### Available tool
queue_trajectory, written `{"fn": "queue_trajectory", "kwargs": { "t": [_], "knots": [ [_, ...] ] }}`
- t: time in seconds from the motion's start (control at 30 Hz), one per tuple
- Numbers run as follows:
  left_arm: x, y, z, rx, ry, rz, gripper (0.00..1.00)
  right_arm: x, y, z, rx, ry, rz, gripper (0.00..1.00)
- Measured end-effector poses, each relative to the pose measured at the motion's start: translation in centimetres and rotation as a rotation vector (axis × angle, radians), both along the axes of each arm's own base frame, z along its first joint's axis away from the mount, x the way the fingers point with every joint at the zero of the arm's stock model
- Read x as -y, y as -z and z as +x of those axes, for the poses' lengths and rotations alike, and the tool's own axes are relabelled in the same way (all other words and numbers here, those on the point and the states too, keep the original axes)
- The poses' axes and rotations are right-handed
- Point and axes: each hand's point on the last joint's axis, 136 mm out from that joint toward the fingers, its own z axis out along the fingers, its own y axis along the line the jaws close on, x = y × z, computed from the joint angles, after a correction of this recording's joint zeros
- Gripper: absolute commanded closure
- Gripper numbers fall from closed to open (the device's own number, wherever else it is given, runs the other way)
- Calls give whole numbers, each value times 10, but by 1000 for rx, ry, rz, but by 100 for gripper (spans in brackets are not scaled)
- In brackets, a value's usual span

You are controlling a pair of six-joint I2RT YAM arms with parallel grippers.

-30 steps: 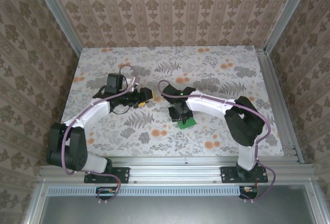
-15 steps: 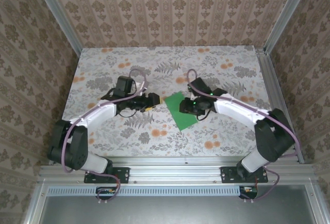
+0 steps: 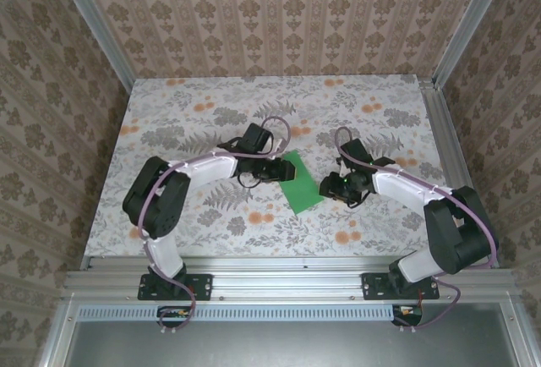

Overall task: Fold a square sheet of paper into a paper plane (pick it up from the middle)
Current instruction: Turn over the paper at the center of the table, then third fold the triangle at the center of the table.

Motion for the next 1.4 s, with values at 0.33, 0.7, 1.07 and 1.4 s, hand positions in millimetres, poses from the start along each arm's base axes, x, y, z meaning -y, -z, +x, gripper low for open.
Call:
{"fn": "queue_trajectory", "kwargs": {
  "t": [0.33,0.7,1.07,1.4],
  "knots": [
    [-11,38,7,2,21,134,67,-19,8,8,-3,-29,104,60],
    [-11,44,11,8,48,173,68,-30,4,11,-5,-35,172,83],
    [-9,46,13,5,60,169,71,-36,2,8,-12,-52,194,97],
    [-9,46,13,9,67,169,71,-50,-5,9,-2,-62,240,100]
  ]
}}
